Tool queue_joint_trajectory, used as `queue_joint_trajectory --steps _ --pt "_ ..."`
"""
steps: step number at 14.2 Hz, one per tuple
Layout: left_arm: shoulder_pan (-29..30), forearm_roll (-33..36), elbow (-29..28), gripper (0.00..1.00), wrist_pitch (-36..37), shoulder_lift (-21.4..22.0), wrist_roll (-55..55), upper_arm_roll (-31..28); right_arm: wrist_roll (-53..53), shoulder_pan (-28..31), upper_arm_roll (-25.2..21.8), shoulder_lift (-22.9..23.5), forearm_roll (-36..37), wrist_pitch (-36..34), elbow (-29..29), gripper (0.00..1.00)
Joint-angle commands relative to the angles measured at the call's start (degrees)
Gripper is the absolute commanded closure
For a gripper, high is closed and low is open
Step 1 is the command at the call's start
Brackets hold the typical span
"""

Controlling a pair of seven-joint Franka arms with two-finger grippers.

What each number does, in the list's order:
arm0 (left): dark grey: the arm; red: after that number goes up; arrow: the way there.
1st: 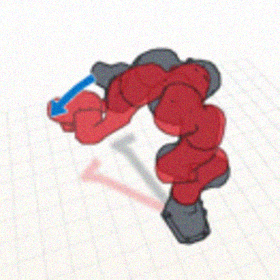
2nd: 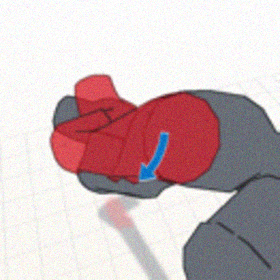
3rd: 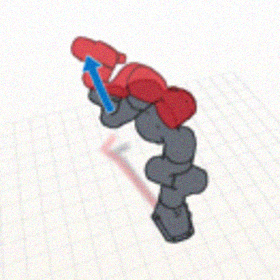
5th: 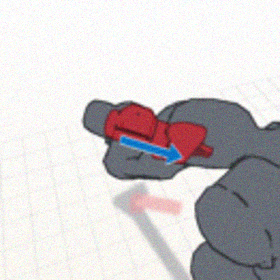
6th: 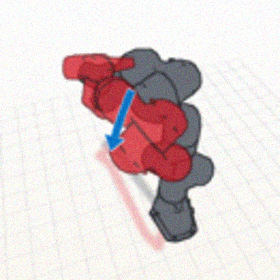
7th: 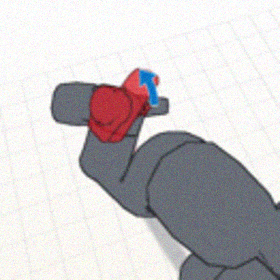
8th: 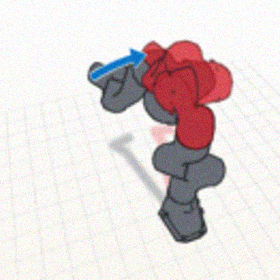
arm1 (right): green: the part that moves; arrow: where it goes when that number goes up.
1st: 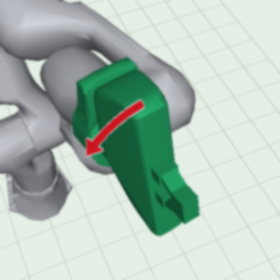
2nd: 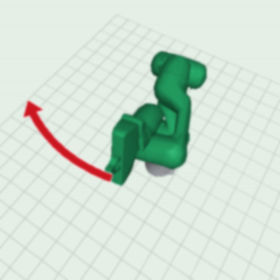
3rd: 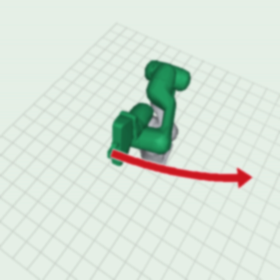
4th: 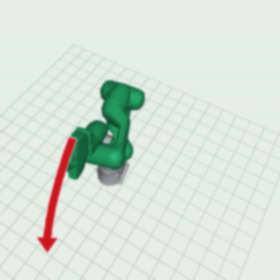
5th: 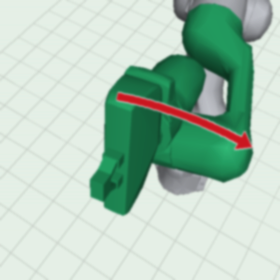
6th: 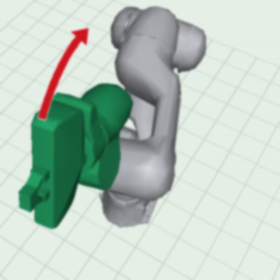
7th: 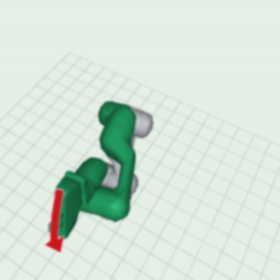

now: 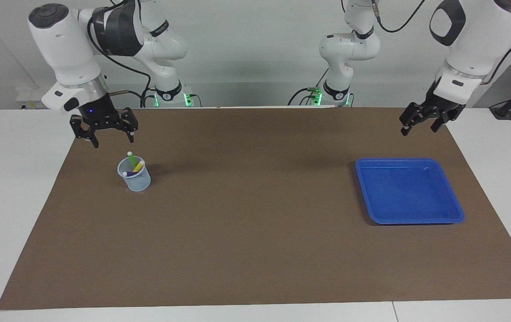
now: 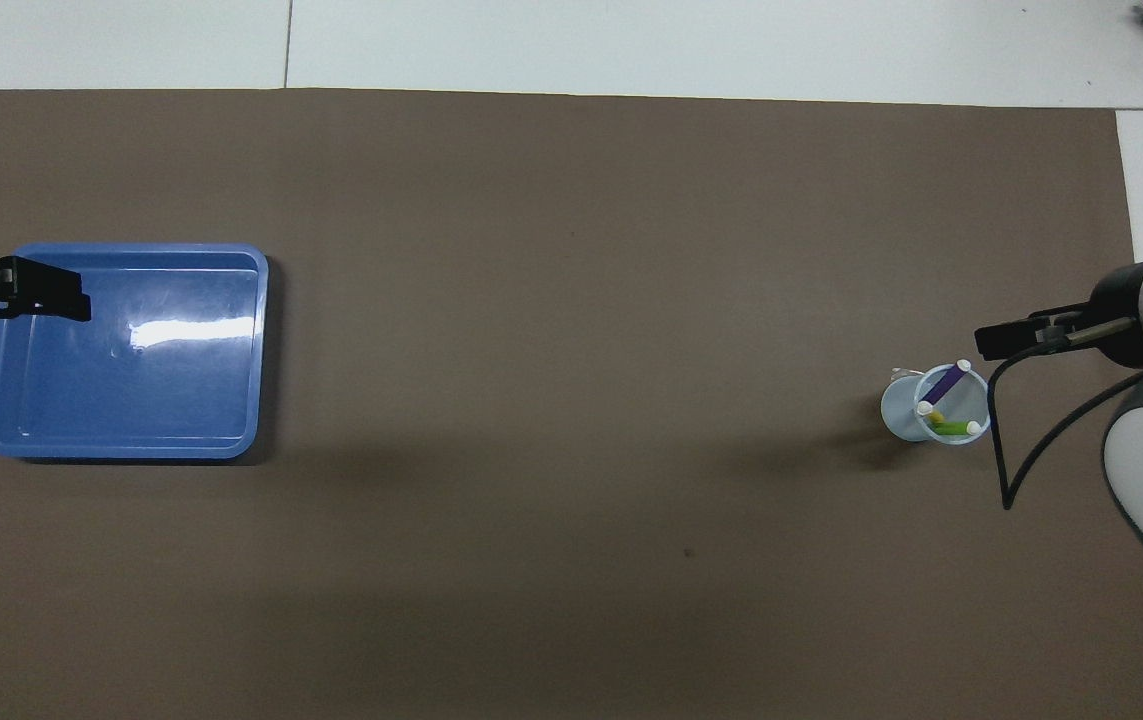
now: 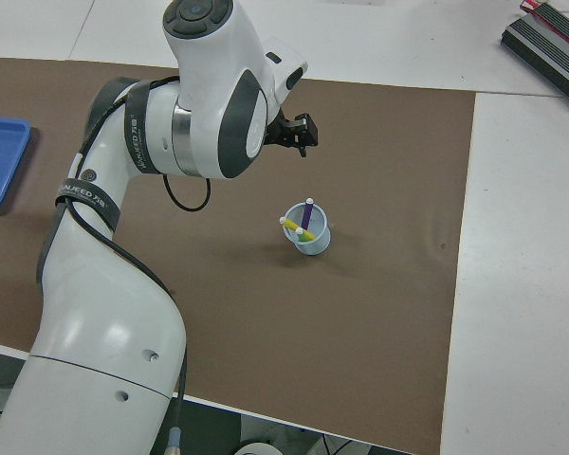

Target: Right arm passes pens to left for tray arrangement

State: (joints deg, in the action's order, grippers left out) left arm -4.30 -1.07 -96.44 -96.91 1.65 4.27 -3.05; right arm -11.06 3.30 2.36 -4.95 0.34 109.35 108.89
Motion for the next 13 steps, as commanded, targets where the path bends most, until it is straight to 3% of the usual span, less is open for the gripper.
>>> queue_joint_trajectory --steps 1,4,7,13 --pt "-0.7 0.6 -4.9 0.00 -1.5 3.4 0.1 -0.4 -0.9 1.1 0.2 -1.6 -0.5 5.3 7.4 0.00" --pt "-1.3 0.5 -9.0 0.00 -2.7 5.4 0.3 -0.1 -0.9 2.1 0.2 -1.6 -5.2 5.5 10.8 0.00" --pt "-1.5 -3.5 -11.0 0.00 -3.0 6.5 0.3 -0.2 -1.6 2.3 0.0 -2.1 -5.2 5.4 13.7 0.00" --pt "-2.9 -3.4 -10.3 0.00 -2.9 6.4 0.5 0.1 -11.8 2.8 0.0 -3.7 -4.3 8.0 19.2 0.08"
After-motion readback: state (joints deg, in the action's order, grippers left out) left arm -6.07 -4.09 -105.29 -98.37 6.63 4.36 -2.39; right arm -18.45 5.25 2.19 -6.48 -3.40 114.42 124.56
